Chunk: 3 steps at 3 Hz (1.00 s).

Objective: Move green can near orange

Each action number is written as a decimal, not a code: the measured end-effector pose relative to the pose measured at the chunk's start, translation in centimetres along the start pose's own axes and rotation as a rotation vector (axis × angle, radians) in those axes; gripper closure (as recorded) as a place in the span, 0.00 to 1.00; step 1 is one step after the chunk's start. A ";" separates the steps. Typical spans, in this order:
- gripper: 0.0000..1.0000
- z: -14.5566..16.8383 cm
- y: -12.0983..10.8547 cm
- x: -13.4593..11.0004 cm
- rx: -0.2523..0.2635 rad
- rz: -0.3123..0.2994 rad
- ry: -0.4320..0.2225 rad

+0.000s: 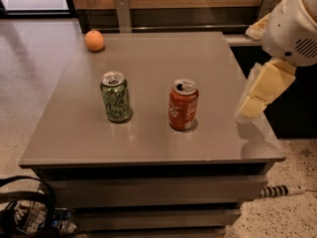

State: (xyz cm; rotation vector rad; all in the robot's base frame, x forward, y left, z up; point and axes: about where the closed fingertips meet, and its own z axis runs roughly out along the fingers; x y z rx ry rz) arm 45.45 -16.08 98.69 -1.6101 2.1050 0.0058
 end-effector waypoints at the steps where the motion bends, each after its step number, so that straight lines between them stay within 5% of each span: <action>1: 0.00 0.6 0.0 -3.0 -0.004 -0.004 -0.084; 3: 0.00 3.2 -1.8 -8.8 -0.046 -0.035 -0.148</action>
Offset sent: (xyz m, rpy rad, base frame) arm 0.0491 0.0985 0.0213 0.1713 -0.0295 0.1379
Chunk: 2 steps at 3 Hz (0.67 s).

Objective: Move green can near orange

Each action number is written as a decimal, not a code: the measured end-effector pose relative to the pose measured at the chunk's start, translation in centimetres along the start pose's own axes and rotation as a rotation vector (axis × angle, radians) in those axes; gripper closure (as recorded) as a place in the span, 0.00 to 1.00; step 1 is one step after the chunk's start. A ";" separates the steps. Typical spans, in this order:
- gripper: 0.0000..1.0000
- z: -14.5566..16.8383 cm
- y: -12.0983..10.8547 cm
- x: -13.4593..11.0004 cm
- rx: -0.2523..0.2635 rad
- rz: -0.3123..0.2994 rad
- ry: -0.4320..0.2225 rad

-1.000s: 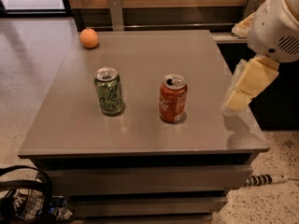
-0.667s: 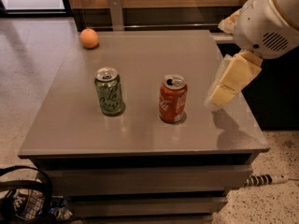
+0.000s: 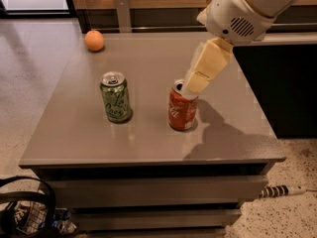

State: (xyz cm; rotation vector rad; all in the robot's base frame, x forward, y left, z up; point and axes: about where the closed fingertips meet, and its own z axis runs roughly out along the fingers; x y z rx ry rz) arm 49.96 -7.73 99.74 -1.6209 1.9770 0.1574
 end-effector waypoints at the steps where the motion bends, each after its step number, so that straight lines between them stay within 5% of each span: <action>1: 0.00 2.4 -1.4 -1.3 -0.015 0.015 -0.011; 2: 0.00 4.8 -2.8 -1.9 -0.012 0.046 -0.057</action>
Offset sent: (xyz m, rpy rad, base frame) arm 0.0694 0.0379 -0.0359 0.1296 0.0170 -0.0418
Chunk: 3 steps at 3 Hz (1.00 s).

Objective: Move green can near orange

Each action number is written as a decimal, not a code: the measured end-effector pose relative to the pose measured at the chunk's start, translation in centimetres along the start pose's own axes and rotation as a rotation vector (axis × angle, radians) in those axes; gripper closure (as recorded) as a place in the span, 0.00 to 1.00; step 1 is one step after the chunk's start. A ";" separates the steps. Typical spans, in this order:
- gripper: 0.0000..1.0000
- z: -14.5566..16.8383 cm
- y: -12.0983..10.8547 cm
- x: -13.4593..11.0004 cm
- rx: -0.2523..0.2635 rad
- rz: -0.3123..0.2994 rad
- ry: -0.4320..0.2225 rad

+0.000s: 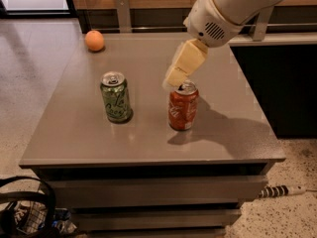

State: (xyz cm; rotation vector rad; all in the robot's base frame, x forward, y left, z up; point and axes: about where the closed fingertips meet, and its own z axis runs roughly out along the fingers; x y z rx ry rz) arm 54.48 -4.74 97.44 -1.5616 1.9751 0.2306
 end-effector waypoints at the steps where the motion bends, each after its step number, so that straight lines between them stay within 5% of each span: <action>1: 0.00 0.0 0.0 0.0 0.000 0.000 0.000; 3: 0.00 2.4 -0.3 -2.3 -0.039 -0.039 -0.030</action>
Offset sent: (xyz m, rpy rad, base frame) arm 0.0101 0.0215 -0.0016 -0.0022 0.0019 0.0491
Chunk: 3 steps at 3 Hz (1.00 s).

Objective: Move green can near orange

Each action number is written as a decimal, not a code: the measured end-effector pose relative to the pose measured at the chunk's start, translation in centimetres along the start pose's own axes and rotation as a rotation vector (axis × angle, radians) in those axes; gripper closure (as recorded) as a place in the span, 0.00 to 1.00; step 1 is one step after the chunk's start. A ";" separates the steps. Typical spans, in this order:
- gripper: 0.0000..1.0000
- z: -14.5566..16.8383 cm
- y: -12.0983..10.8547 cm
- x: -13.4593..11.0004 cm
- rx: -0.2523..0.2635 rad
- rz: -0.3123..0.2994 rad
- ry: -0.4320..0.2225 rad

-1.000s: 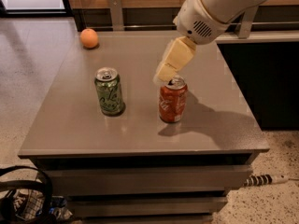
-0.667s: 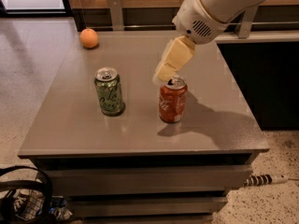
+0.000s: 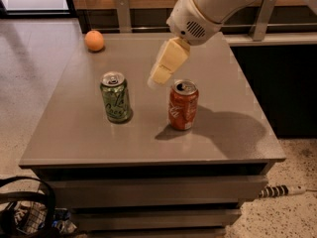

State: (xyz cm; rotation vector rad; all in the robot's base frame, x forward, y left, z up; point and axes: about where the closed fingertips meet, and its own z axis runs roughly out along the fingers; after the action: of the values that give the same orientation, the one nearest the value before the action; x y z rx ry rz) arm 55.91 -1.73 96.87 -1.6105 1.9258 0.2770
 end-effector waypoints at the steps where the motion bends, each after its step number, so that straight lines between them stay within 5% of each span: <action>1: 0.00 2.0 0.3 -1.2 -0.028 -0.016 -0.033; 3: 0.00 6.4 2.4 -2.0 -0.087 -0.028 -0.100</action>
Offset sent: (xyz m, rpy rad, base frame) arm 0.0007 0.0563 -0.0480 0.1062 0.0400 0.0907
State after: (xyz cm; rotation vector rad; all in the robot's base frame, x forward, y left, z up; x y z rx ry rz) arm 55.81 3.80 92.33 -1.6464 1.8367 0.4273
